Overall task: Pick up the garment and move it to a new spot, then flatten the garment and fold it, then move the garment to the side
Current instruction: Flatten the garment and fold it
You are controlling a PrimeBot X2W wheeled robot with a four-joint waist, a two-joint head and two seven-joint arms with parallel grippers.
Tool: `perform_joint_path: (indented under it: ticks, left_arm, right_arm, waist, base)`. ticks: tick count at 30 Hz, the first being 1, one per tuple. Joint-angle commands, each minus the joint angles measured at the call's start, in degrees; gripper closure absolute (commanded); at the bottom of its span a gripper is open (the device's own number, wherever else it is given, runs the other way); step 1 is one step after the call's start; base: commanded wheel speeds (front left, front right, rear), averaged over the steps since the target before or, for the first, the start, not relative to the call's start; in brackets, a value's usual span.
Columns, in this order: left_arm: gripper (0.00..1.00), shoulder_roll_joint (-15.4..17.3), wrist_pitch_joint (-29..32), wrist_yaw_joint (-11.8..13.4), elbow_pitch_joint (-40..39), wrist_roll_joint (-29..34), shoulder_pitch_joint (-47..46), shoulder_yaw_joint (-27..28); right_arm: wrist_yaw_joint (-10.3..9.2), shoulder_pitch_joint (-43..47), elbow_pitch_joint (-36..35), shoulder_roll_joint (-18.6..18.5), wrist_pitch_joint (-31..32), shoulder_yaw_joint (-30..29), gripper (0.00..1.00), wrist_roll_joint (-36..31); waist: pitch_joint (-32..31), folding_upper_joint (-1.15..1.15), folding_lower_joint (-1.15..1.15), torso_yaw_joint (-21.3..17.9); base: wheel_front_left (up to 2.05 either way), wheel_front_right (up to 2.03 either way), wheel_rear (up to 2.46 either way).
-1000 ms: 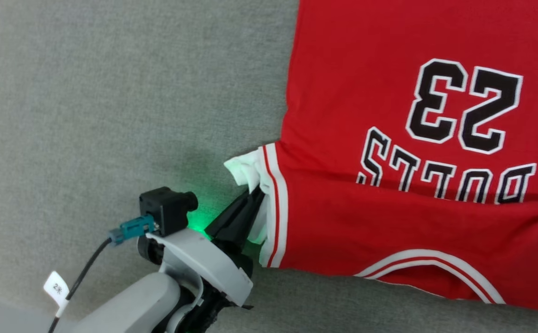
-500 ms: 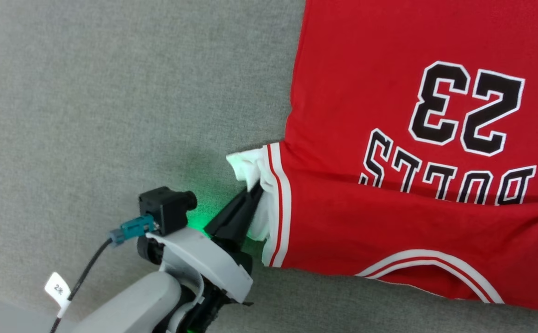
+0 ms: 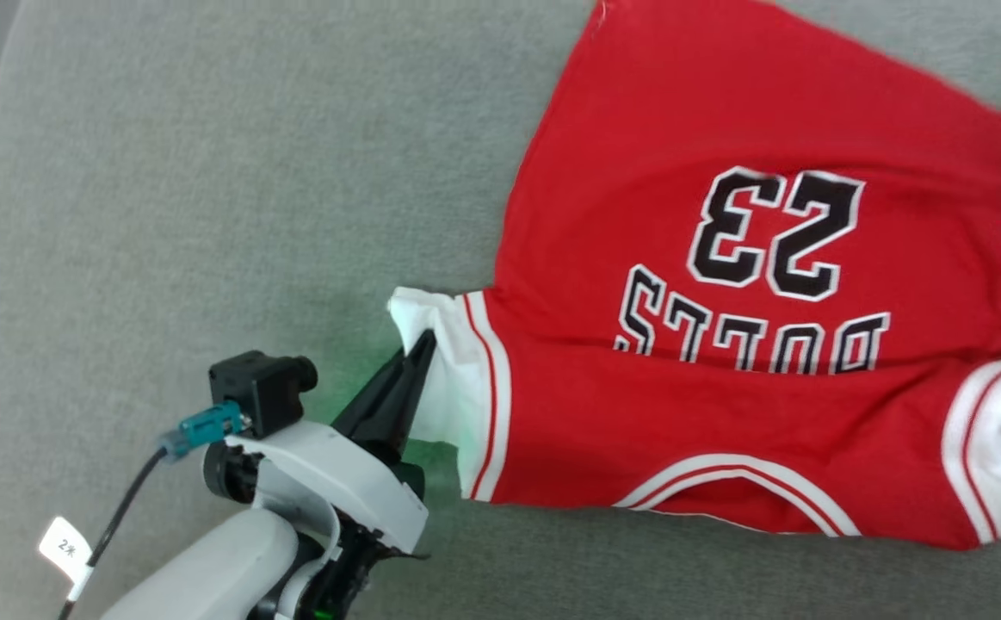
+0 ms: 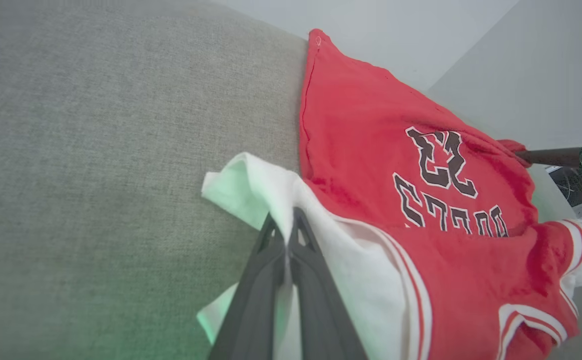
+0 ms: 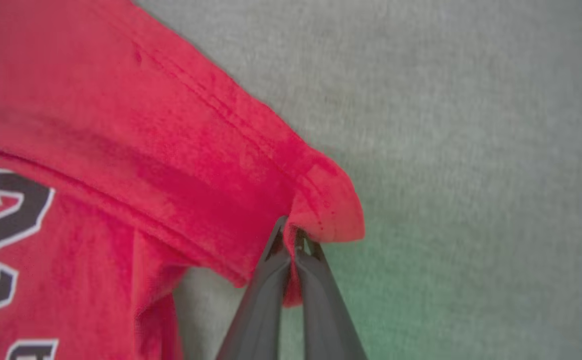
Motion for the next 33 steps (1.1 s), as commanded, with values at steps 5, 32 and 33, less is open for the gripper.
perform_joint_path:
  ticks: [5, 32, 33]
  left_arm:
    - [1.0, 1.4, 0.2, 0.9, 0.1, -0.5, 1.0, 0.9]
    - [1.0, 3.6, 0.4, 1.8, 0.1, -0.5, 2.4, 1.5]
    - [1.0, 3.6, 0.4, 1.8, 0.2, -0.5, 2.4, 1.4]
  right_arm:
    - [-0.09, 14.9, -12.1, -3.4, 4.5, -2.0, 1.0, 6.3]
    - [-0.09, 54.3, -47.1, 4.8, 17.9, -4.3, 1.0, 4.1]
    - [-0.09, 53.7, -47.4, 4.8, 17.3, -4.6, 0.87, 3.9]
  waist:
    - [-3.9, 0.0, 0.0, -4.3]
    - [-4.5, 0.0, 0.0, -9.1]
    - [-4.6, 0.0, 0.0, -9.1]
  base:
    - [0.0, 0.0, 0.0]
    - [0.0, 0.0, 0.0]
    - [0.0, 0.0, 0.0]
